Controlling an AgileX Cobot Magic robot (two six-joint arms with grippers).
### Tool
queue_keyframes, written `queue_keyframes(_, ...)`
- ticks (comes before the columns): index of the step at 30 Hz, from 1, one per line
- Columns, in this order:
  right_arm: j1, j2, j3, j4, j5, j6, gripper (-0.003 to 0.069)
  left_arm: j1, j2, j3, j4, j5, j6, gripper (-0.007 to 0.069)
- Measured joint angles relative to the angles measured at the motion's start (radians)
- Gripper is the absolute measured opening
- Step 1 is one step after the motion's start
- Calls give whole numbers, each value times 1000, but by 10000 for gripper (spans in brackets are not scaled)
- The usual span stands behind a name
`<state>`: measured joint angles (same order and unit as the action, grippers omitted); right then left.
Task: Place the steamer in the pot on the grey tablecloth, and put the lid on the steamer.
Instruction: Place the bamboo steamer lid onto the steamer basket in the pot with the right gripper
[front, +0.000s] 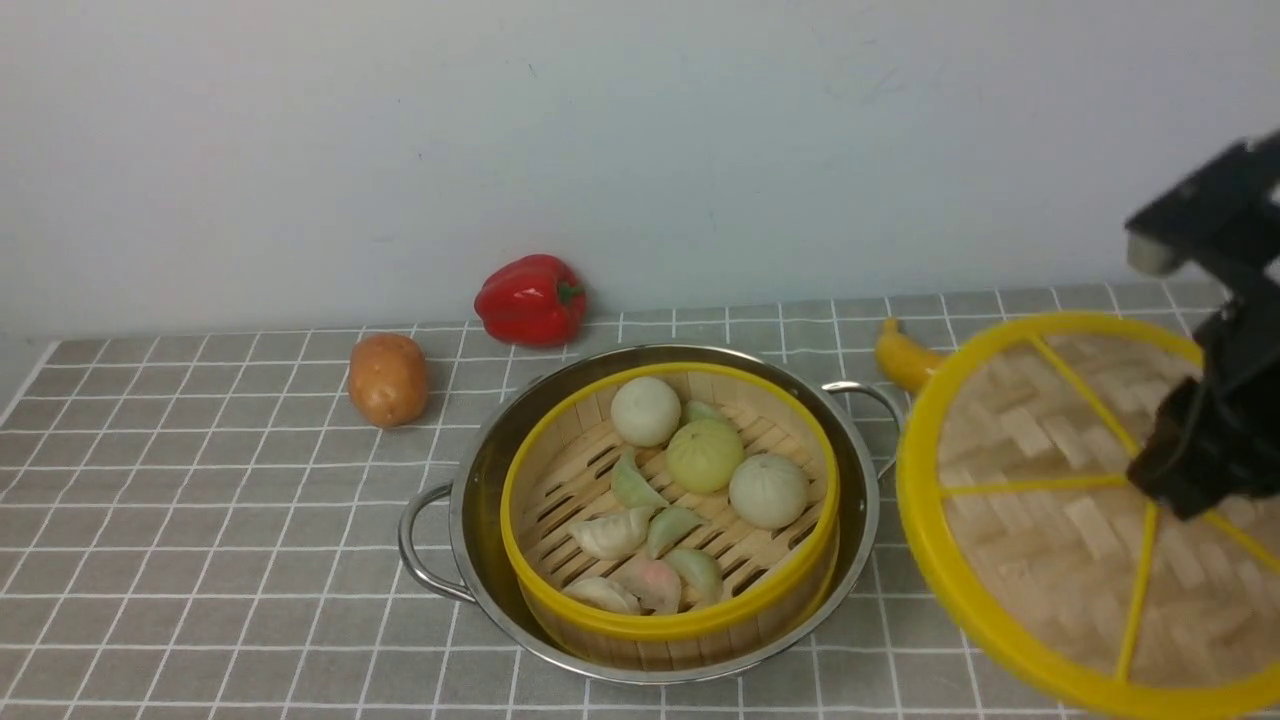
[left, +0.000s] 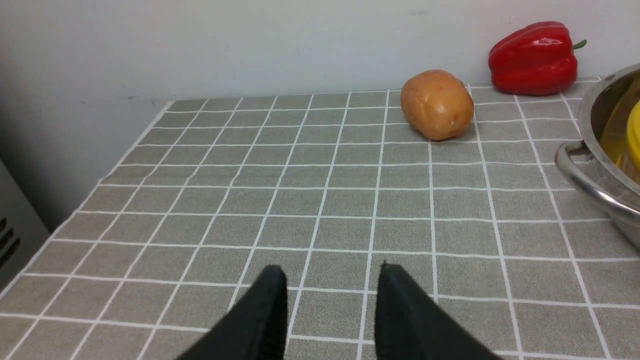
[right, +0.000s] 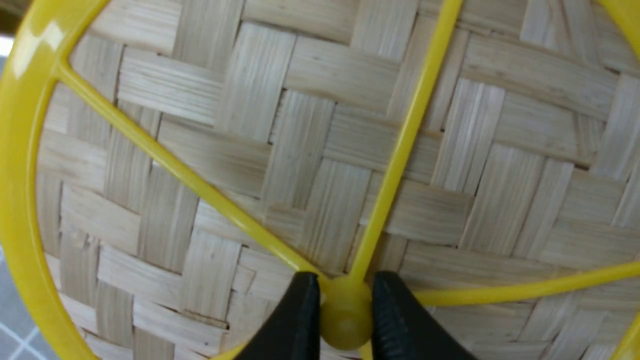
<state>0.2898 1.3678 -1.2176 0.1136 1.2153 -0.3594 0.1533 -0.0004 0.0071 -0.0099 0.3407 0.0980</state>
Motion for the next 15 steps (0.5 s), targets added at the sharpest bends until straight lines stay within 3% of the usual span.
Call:
queue_keyframes(4, 67, 63, -131, 52, 9, -134, 144, 0, 0, 0, 0, 0, 0, 243)
queue_keyframes(9, 219, 219, -297, 71, 15, -297, 144, 0, 0, 0, 0, 0, 0, 243)
queue_keyframes(15, 310, 422, -475, 51, 17, -349, 144, 0, 0, 0, 0, 0, 0, 243)
